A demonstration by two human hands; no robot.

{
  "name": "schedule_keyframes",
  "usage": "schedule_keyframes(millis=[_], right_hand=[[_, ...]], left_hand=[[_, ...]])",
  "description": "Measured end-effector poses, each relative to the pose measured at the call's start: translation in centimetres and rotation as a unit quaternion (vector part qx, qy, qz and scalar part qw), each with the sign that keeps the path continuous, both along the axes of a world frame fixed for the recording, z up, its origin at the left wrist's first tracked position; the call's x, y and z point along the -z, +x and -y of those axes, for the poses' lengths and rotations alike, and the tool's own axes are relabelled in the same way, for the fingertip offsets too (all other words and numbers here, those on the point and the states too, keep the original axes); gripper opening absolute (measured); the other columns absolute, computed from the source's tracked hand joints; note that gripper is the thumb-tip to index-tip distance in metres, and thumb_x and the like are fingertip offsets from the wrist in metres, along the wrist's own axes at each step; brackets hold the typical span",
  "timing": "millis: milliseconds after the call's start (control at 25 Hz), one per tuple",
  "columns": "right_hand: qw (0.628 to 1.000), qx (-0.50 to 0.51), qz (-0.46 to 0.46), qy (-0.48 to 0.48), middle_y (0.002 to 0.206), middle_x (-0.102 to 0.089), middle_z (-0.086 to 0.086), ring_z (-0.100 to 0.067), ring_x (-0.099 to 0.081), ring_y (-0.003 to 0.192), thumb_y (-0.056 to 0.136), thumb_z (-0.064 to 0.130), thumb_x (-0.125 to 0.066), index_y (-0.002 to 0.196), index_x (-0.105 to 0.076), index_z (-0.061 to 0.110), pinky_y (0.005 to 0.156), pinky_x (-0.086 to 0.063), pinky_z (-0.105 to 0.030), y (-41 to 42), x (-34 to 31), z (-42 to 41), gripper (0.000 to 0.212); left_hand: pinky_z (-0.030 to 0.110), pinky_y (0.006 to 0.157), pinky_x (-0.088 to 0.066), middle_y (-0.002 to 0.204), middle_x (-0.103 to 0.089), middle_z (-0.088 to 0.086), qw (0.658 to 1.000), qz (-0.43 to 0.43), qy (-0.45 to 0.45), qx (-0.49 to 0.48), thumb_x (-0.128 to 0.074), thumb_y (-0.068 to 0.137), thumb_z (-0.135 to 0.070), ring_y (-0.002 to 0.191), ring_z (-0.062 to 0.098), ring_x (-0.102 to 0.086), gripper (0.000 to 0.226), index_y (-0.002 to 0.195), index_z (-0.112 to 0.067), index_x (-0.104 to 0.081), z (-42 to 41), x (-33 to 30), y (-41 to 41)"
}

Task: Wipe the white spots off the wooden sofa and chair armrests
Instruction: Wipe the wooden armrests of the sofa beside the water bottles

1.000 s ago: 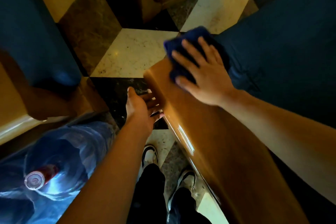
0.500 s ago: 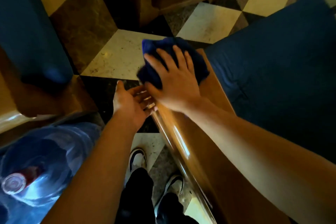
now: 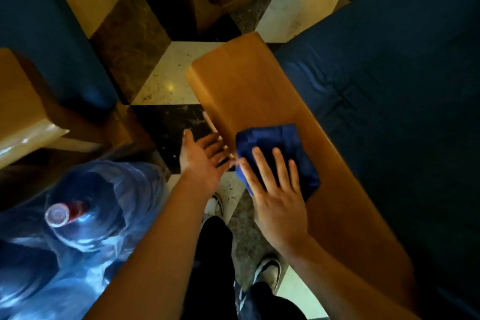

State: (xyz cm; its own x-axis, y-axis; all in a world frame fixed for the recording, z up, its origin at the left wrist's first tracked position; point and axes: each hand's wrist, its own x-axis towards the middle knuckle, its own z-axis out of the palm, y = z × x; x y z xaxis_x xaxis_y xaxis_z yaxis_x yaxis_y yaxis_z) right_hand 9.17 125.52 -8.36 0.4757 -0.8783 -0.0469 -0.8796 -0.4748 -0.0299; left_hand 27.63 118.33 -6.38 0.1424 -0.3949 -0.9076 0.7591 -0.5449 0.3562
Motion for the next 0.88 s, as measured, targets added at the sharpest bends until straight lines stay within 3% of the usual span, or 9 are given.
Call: schedule_keyframes(millis=[160,280,360,480,560,640,760,880], right_hand=[[0.993,0.117,-0.011,0.007,0.170,-0.025,-0.007,-0.039,-0.030,0.153,0.089,0.026,-0.076,0.161,-0.027,0.032,0.120,-0.028,-0.059,-8.2,-0.3,-11.3,0.087],[0.982,0.182,-0.005,0.048,0.169,-0.023,-0.009,-0.038,-0.030,0.152,0.083,0.042,-0.076,0.159,-0.033,0.023,0.113,-0.039,-0.062,-14.5,-1.3,-17.8,0.089],[0.967,0.242,-0.004,0.077,0.169,-0.024,-0.013,-0.041,-0.029,0.152,0.079,0.059,-0.072,0.160,-0.031,0.019,0.113,-0.040,-0.064,-15.7,-1.6,-17.1,0.099],[0.949,0.296,-0.022,0.110,0.167,-0.029,-0.018,-0.050,-0.028,0.151,0.060,0.077,-0.079,0.160,-0.034,0.015,0.116,-0.031,-0.067,-13.7,-1.9,-12.9,0.126],[0.958,0.269,-0.018,0.100,0.170,-0.023,-0.017,-0.050,-0.019,0.154,0.061,0.094,-0.061,0.162,-0.030,0.015,0.119,-0.022,-0.067,-12.0,-1.8,-9.3,0.132],[0.969,0.226,0.002,0.099,0.172,-0.018,-0.013,-0.048,-0.014,0.156,0.062,0.104,-0.042,0.163,-0.023,0.017,0.121,-0.016,-0.066,-10.0,-1.8,-3.2,0.135],[0.972,0.207,0.010,0.108,0.169,-0.023,-0.016,-0.051,-0.030,0.147,0.061,0.108,-0.030,0.163,-0.016,0.019,0.113,-0.029,-0.068,-4.8,-1.4,8.5,0.137],[0.971,0.203,0.022,0.126,0.159,-0.037,-0.021,-0.051,-0.044,0.135,0.059,0.110,-0.026,0.162,-0.014,0.021,0.106,-0.039,-0.064,1.8,-0.7,19.2,0.137]], left_hand=[[0.046,0.080,-0.057,0.110,-0.072,0.018,0.998,0.013,0.054,0.039,-0.023,0.101,-0.067,0.093,0.034,-0.070,0.077,0.124,-0.006,-0.064,-6.8,0.0,-7.6],[0.046,0.074,-0.058,0.110,-0.072,0.020,0.995,-0.006,0.082,0.050,-0.028,0.101,-0.066,0.097,0.036,-0.070,0.070,0.115,-0.008,-0.064,-11.0,-0.1,-12.5],[0.045,0.070,-0.058,0.113,-0.071,0.021,0.995,-0.006,0.092,0.049,-0.028,0.101,-0.065,0.100,0.037,-0.070,0.069,0.117,-0.008,-0.063,-12.0,-0.1,-14.0],[0.045,0.068,-0.057,0.113,-0.071,0.020,0.994,-0.013,0.099,0.049,-0.027,0.100,-0.067,0.100,0.036,-0.069,0.072,0.120,-0.007,-0.062,-11.3,0.1,-13.3],[0.046,0.070,-0.055,0.114,-0.072,0.018,0.995,-0.014,0.087,0.044,-0.027,0.100,-0.068,0.102,0.035,-0.069,0.073,0.122,-0.008,-0.061,-9.3,0.5,-11.4],[0.051,0.085,-0.055,0.123,-0.069,0.018,0.998,-0.029,0.056,0.027,-0.026,0.100,-0.068,0.110,0.035,-0.066,0.075,0.133,-0.009,-0.058,-6.1,0.9,-9.0],[0.057,0.108,-0.045,0.139,-0.063,0.016,0.999,-0.041,0.018,-0.007,-0.026,0.100,-0.068,0.123,0.036,-0.062,0.074,0.146,-0.015,-0.052,-0.6,1.0,-5.3],[0.056,0.108,-0.045,0.137,-0.064,0.017,0.998,-0.052,-0.015,-0.040,-0.027,0.100,-0.067,0.120,0.036,-0.062,0.073,0.144,-0.015,-0.053,4.6,1.4,-0.3]])
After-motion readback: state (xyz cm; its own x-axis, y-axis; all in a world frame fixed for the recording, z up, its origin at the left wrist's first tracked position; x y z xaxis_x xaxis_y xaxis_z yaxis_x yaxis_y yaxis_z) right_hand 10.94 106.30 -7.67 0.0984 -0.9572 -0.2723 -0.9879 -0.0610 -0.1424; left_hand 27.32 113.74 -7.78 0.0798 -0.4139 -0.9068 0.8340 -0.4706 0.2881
